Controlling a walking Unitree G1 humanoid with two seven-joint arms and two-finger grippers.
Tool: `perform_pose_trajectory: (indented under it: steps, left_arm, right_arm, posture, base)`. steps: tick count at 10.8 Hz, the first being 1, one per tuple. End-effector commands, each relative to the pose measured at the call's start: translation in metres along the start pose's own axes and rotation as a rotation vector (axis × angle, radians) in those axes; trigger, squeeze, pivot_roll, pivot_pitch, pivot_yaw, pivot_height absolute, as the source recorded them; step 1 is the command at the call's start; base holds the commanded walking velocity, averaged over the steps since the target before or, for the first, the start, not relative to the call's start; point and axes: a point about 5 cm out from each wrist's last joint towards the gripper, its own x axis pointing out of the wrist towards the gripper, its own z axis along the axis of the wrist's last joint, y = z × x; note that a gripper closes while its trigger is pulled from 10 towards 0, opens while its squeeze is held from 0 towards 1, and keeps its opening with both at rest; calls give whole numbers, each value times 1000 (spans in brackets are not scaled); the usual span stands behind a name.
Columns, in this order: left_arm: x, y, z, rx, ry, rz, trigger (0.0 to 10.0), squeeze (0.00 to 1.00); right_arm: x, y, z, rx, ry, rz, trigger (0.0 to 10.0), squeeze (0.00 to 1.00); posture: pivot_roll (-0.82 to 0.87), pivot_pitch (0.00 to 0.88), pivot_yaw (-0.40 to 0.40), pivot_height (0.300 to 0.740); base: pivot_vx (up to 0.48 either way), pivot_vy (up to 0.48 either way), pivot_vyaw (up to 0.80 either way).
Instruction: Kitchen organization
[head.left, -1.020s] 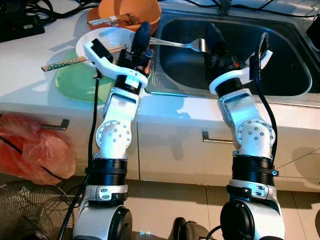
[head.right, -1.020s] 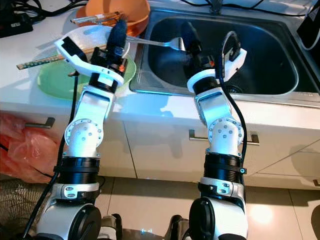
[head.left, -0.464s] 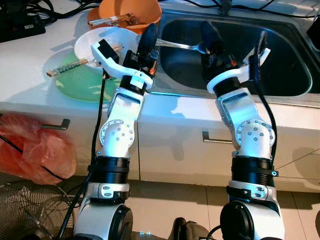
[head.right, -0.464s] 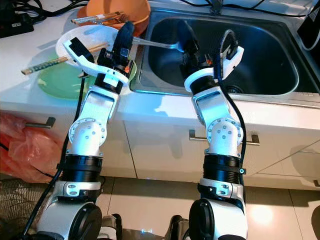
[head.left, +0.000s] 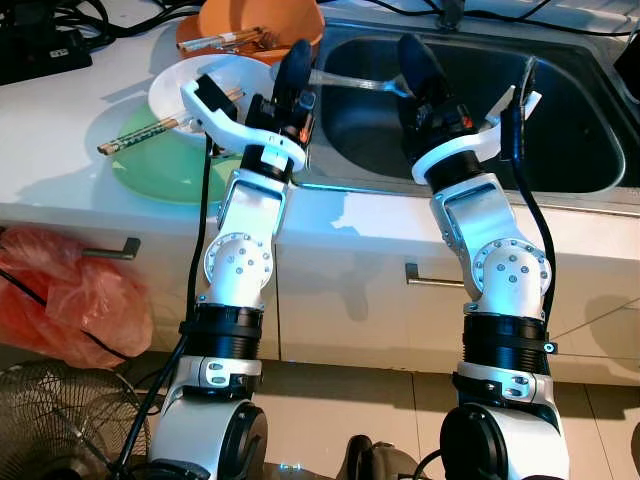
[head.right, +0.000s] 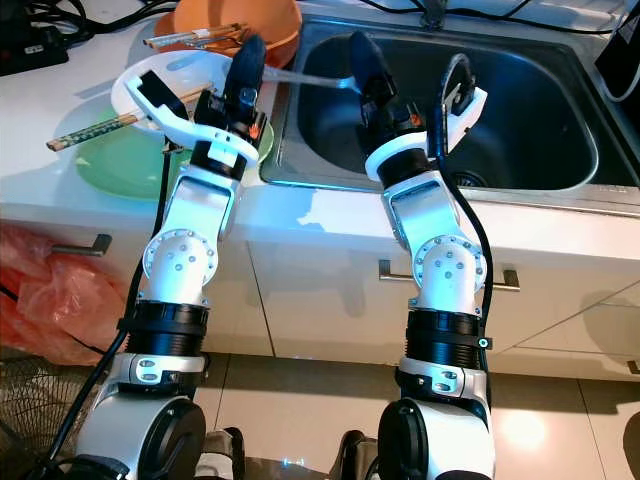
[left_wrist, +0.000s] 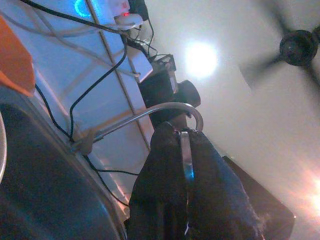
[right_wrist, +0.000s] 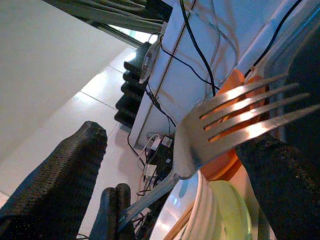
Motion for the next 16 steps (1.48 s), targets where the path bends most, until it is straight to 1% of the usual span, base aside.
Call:
perform_pose_trajectory:
  steps: [1, 3, 4, 5, 10, 16]
  left_arm:
    - [22, -48, -41, -183, 24, -122, 10000, 0]
    - [24, -54, -42, -189, 27, -145, 10000, 0]
    - [23, -55, -46, -192, 41, -143, 10000, 0]
    - [22, -55, -48, -193, 46, -141, 10000, 0]
    - [17, -51, -56, -174, 81, -107, 10000, 0]
    - [17, -49, -55, -142, 79, -87, 10000, 0]
  right_arm:
    - [-4, -1, -15, 78, 2, 6, 10000, 0]
    - [-4, -1, -16, 79, 7, 5, 10000, 0]
    - [-4, -1, -16, 78, -1, 5, 3137, 0]
    - [-4, -1, -16, 78, -2, 5, 0, 0]
    - [-4, -1, -9, 77, -52, 8, 0, 0]
    - [-3, 1, -3, 85, -88, 15, 0, 0]
  posture:
    - [181, 185, -23, 740]
    - [178, 185, -23, 740]
    - [179, 185, -22, 740]
    - [181, 184, -21, 740]
    - [176, 186, -14, 740]
    - [176, 177, -12, 740]
  base:
    - [0, 0, 0]
    - [0, 0, 0]
    - [0, 0, 0]
    - [0, 0, 0]
    - [0, 0, 0]
    - [0, 0, 0]
